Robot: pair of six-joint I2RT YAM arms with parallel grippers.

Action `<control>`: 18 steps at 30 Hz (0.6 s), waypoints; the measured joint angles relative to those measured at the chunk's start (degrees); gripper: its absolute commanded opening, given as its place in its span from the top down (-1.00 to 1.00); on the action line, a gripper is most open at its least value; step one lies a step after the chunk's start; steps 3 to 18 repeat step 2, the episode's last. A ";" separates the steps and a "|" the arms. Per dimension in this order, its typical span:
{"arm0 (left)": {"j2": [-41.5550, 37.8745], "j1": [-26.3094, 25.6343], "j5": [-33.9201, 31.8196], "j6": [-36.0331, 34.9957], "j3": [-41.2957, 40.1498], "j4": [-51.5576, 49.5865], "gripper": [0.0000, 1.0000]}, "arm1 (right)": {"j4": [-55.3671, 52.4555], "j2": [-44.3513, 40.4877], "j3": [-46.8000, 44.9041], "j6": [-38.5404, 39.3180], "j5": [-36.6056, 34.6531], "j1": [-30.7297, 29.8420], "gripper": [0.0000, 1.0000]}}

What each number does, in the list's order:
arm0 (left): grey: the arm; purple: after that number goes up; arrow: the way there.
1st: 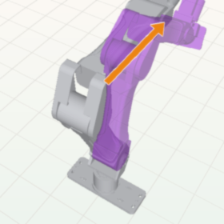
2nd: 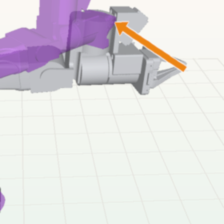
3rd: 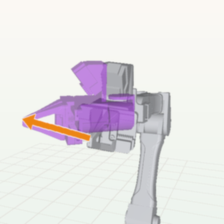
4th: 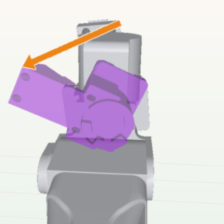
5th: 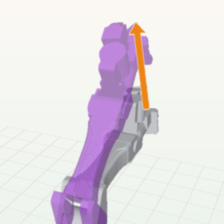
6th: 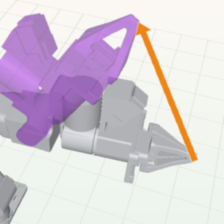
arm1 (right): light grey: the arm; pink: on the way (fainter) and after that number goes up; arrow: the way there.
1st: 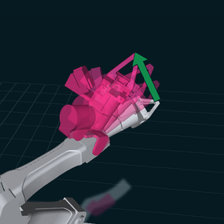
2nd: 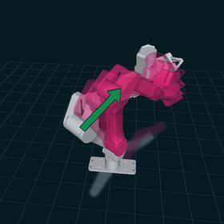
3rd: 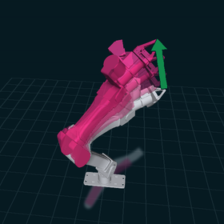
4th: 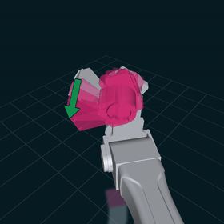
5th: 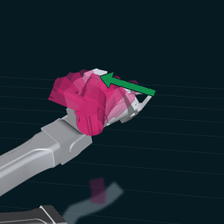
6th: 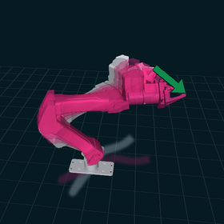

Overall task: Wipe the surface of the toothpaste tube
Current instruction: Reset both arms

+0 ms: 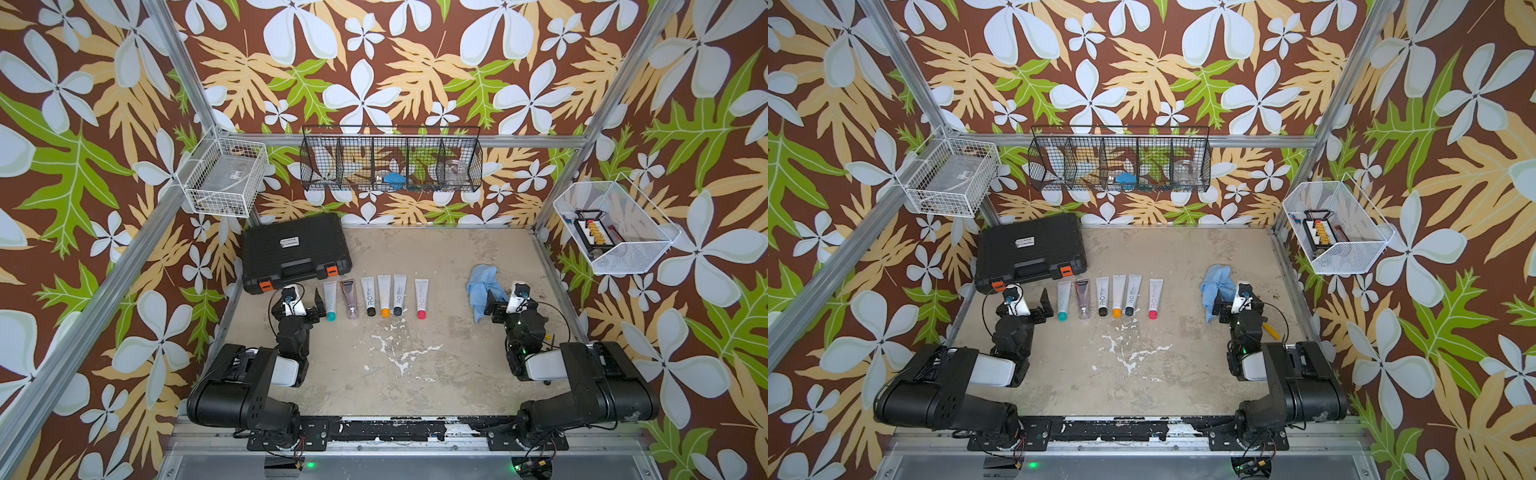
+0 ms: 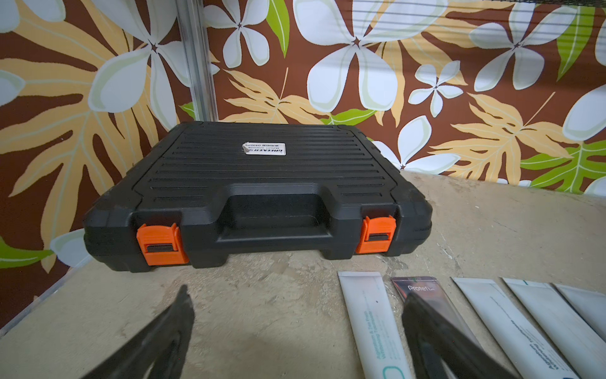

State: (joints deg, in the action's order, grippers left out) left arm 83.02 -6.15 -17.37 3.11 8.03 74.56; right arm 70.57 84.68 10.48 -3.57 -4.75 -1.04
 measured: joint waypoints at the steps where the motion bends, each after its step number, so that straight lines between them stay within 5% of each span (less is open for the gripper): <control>1: 0.00 0.00 0.02 0.00 0.00 0.00 -1.00 | -0.15 0.00 0.26 0.24 -0.13 -0.15 -0.99; 18: 0.00 0.00 0.02 0.00 0.00 0.00 -1.00 | -0.17 0.00 0.44 0.68 -0.04 -0.26 -1.00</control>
